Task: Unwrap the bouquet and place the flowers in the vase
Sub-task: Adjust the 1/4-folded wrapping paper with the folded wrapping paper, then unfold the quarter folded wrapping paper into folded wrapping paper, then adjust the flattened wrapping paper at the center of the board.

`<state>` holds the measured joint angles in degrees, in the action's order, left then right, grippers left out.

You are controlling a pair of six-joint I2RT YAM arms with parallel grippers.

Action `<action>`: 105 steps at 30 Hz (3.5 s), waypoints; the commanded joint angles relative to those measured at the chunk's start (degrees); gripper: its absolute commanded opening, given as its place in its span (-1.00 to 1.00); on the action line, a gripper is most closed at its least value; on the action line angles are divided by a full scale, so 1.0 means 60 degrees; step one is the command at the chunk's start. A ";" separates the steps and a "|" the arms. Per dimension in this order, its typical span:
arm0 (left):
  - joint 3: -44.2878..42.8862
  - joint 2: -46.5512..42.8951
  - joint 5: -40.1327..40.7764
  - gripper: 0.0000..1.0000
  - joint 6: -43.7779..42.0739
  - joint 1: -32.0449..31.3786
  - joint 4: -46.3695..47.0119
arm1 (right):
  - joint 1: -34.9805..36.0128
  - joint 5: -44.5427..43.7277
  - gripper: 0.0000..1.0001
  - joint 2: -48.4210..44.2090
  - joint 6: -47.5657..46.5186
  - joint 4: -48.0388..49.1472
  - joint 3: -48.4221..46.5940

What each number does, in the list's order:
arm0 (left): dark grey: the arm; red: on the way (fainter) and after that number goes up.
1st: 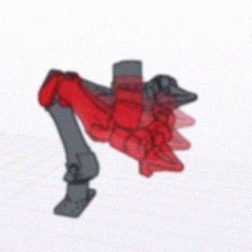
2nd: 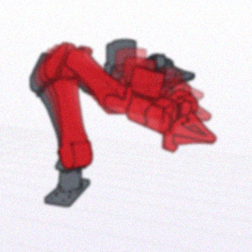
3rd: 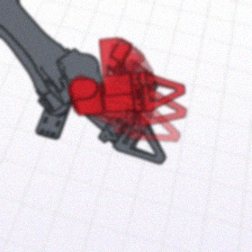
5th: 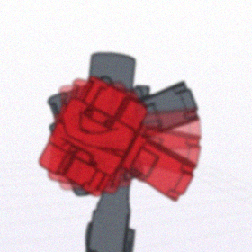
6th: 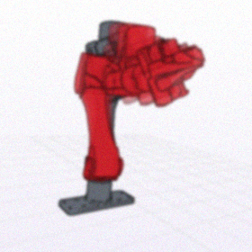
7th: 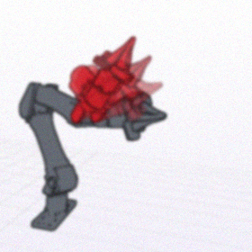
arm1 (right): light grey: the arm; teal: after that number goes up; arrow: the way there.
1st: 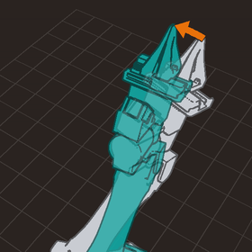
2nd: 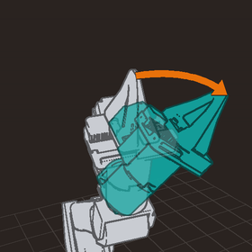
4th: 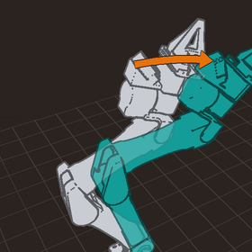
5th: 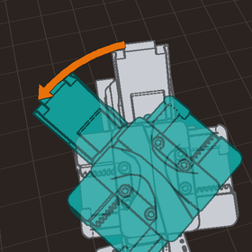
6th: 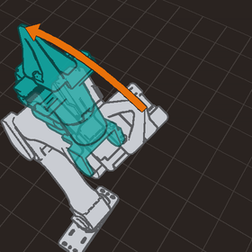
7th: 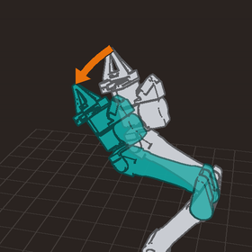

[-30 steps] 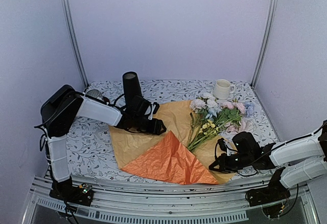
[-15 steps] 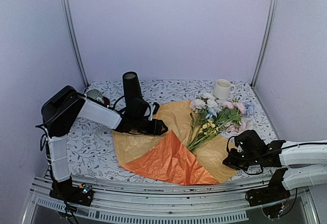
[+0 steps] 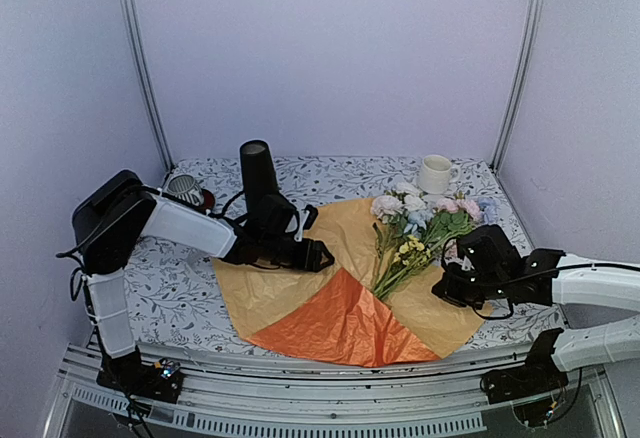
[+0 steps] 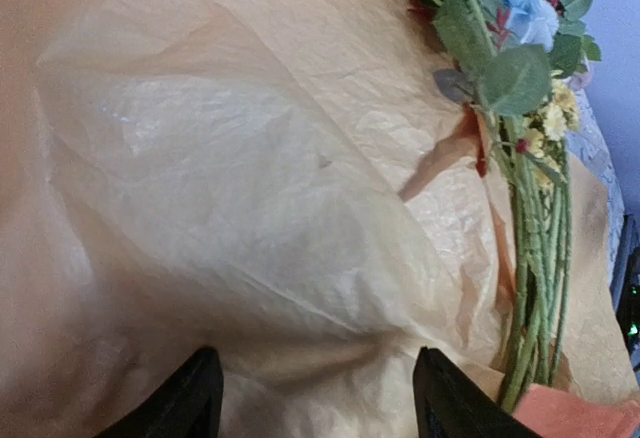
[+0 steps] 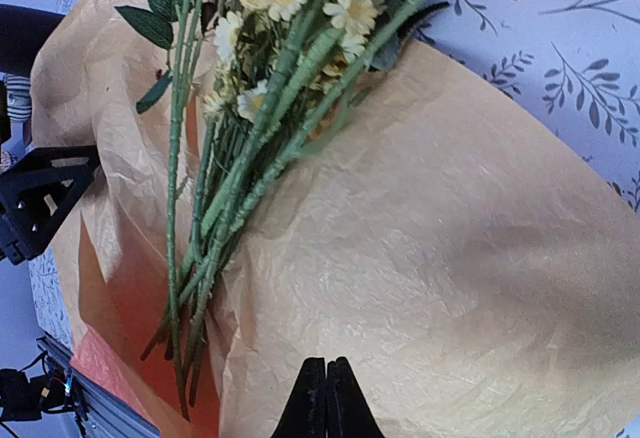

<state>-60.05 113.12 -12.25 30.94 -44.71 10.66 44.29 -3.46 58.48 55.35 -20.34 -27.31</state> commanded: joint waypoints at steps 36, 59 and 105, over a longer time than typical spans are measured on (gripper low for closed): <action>0.3697 -0.7948 0.1423 0.44 -0.1067 -0.0901 -0.1225 | 0.1771 0.3289 -0.94 0.5254 -0.2734 0.4079 -0.2087; 0.4349 -0.8605 0.1153 0.43 -0.0450 -0.0905 -0.1776 | 0.4609 0.4203 -0.92 0.6582 -0.4078 0.4313 -0.3061; 0.7062 -0.7275 0.0314 0.31 0.1838 -0.4420 -0.0326 | 0.5349 0.3401 -0.90 0.3468 -0.1243 0.5263 0.1290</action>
<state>-18.65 67.92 -11.27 40.60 -70.13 7.38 76.34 16.67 78.59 45.56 9.74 -20.34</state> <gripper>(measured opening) 0.656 0.057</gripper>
